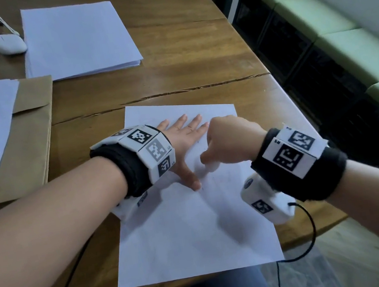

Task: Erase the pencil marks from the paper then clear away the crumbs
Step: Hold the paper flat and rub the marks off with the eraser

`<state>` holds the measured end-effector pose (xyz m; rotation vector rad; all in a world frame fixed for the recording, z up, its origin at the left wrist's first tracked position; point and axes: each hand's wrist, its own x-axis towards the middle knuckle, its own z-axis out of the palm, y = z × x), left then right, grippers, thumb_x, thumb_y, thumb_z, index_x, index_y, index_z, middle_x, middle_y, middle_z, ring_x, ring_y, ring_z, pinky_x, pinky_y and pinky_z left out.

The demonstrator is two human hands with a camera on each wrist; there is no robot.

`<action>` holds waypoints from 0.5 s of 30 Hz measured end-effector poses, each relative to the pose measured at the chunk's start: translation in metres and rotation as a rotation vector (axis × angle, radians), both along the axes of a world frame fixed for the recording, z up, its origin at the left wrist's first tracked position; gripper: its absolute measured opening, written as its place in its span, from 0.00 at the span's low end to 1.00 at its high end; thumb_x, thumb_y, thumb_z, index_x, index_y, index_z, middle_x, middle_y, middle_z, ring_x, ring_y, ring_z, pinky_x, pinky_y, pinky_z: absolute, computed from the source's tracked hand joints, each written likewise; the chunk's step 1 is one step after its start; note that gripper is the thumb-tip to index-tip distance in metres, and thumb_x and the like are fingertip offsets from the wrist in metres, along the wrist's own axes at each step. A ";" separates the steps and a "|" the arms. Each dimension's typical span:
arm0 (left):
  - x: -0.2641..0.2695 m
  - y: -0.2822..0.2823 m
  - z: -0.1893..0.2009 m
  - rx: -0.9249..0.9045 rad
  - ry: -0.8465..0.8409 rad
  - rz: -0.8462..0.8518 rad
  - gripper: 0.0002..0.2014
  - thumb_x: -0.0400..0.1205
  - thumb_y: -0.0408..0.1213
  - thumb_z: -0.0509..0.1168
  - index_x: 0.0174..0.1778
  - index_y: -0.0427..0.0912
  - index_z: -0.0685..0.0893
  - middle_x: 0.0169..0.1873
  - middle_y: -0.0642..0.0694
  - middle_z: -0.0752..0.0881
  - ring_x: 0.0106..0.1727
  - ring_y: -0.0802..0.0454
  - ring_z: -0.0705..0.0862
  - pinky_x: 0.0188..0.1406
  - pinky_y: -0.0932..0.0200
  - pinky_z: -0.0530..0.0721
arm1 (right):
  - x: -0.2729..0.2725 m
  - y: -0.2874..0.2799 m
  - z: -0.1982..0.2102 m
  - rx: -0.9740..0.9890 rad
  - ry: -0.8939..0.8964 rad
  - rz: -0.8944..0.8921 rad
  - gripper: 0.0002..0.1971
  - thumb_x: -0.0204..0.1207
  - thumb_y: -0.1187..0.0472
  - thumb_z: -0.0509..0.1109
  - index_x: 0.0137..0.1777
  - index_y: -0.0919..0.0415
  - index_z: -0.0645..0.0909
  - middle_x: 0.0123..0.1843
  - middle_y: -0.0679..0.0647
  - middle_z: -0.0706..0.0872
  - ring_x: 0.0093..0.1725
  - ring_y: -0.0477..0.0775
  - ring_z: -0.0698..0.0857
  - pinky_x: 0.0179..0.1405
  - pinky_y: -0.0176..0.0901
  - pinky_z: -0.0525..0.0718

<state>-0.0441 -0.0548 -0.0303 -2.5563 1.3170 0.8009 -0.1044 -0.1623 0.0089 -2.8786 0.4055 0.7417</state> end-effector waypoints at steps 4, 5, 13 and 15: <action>0.002 0.001 -0.002 -0.022 0.013 -0.004 0.66 0.63 0.65 0.73 0.81 0.49 0.31 0.81 0.50 0.31 0.82 0.46 0.33 0.79 0.42 0.38 | -0.002 -0.024 0.006 -0.039 0.084 -0.054 0.17 0.66 0.52 0.73 0.27 0.61 0.71 0.27 0.53 0.74 0.31 0.57 0.75 0.27 0.40 0.69; 0.002 0.001 -0.002 -0.021 0.012 -0.005 0.66 0.63 0.65 0.73 0.81 0.49 0.31 0.81 0.50 0.31 0.82 0.46 0.33 0.79 0.42 0.38 | -0.003 -0.030 0.010 -0.073 0.088 -0.079 0.17 0.66 0.53 0.72 0.27 0.62 0.70 0.27 0.53 0.73 0.31 0.57 0.75 0.27 0.40 0.69; 0.000 -0.001 -0.002 -0.013 -0.010 -0.004 0.65 0.63 0.64 0.74 0.82 0.48 0.35 0.81 0.48 0.32 0.83 0.45 0.34 0.80 0.41 0.40 | -0.001 0.012 0.006 -0.007 0.020 0.062 0.15 0.71 0.54 0.70 0.36 0.63 0.68 0.28 0.49 0.70 0.36 0.55 0.75 0.25 0.38 0.68; 0.000 0.000 -0.001 -0.006 -0.008 -0.006 0.64 0.64 0.64 0.73 0.82 0.48 0.35 0.81 0.49 0.31 0.83 0.46 0.34 0.80 0.41 0.39 | 0.004 -0.004 0.010 -0.012 0.080 0.013 0.18 0.68 0.54 0.72 0.27 0.63 0.69 0.25 0.51 0.74 0.33 0.56 0.76 0.25 0.39 0.69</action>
